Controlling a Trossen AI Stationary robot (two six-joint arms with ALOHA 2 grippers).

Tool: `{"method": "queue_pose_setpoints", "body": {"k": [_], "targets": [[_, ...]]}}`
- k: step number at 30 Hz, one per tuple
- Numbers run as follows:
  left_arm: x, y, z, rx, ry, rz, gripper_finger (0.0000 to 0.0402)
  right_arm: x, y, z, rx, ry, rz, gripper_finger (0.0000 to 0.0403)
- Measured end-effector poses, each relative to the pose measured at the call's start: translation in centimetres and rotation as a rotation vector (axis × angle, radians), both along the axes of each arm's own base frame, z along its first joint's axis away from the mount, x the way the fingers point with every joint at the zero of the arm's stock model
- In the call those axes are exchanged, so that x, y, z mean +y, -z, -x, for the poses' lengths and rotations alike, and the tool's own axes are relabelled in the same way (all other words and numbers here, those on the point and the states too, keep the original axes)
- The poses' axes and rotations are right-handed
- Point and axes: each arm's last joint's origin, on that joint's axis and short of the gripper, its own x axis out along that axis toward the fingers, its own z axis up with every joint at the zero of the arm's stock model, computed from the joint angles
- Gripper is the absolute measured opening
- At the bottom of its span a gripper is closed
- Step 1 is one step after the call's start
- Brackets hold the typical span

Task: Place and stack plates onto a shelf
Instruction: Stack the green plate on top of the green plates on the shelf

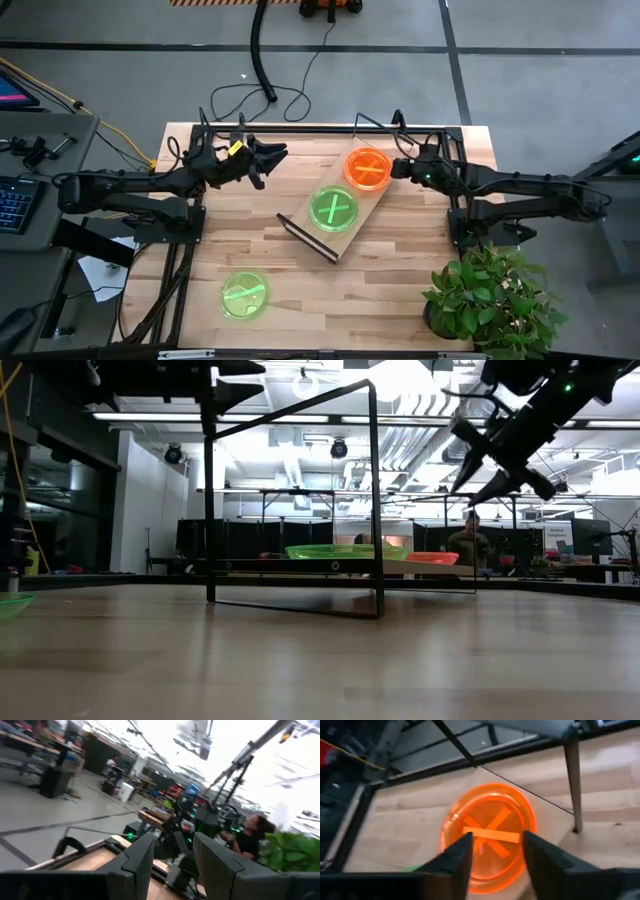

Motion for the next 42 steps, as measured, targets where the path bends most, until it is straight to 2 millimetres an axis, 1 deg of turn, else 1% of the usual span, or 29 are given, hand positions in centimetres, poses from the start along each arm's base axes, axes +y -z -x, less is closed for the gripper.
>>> {"method": "queue_pose_setpoints", "body": {"k": [2,4,5,6,8,10,13,16,18,21,24,26,29,32,35,38,42], "targets": [[0.1,0.0,0.0,0.007,-0.045,-0.016,0.0131,0.0,0.6,-0.3,0.042,0.001,-0.020,0.0107],[0.2,0.0,0.1,0.017,-0.098,-0.038,0.0131,0.0,1.4,-0.8,0.090,-0.019,-0.044,0.0041],[0.3,0.0,0.1,0.020,-0.108,-0.046,0.0131,0.3,1.7,-1.1,0.106,-0.043,-0.055,0.0021],[0.3,0.0,0.1,0.021,-0.110,-0.047,0.0131,0.6,2.0,-1.5,0.119,-0.074,-0.065,0.0014],[0.2,0.0,0.1,0.020,-0.074,-0.041,0.0131,1.7,2.6,-2.3,0.137,-0.151,-0.083,0.0022],[0.0,0.1,0.0,0.023,0.012,-0.033,0.0131,3.0,2.8,-2.8,0.146,-0.229,-0.072,0.0021],[-0.6,0.3,-0.1,0.039,0.192,0.012,0.0131,4.9,2.4,-3.1,0.140,-0.357,-0.032,0.0004],[-1.3,0.2,0.1,0.089,0.402,0.093,0.0131,6.2,1.7,-2.6,0.108,-0.420,-0.005,0.0012],[-2.2,0.2,0.3,0.192,0.539,0.138,0.0131,6.6,1.0,-2.2,0.079,-0.421,0.025,0.0021],[-4.1,-0.1,0.8,0.425,0.668,0.147,0.0131,6.7,0.2,-1.5,0.042,-0.395,0.066,0.0027],[-6.1,-0.1,2.0,0.734,0.749,0.056,0.0131,6.5,-0.3,-0.9,0.018,-0.365,0.090,0.0027],[-7.5,-0.1,2.7,0.899,0.767,-0.034,0.0131,6.4,-0.5,-0.7,0.009,-0.349,0.097,0.0028],[-9.4,1.4,3.7,1.094,0.777,-0.132,0.0131,6.3,-0.7,-0.6,0.000,-0.342,0.098,0.0028],[-11.3,3.3,3.5,1.139,0.789,-0.208,0.0135,6.3,-0.7,-0.6,-0.001,-0.346,0.092,0.0028],[-13.2,5.7,2.7,1.134,0.837,-0.254,0.0144,6.3,-0.5,-0.6,0.006,-0.355,0.078,0.0028],[-14.5,8.0,1.9,1.177,0.862,-0.288,0.0154,6.3,-0.5,-0.5,0.012,-0.355,0.075,0.0028],[-15.3,10.7,0.9,1.279,0.834,-0.384,0.0165,6.3,-0.3,-0.4,0.031,-0.348,0.064,0.0028]]}}
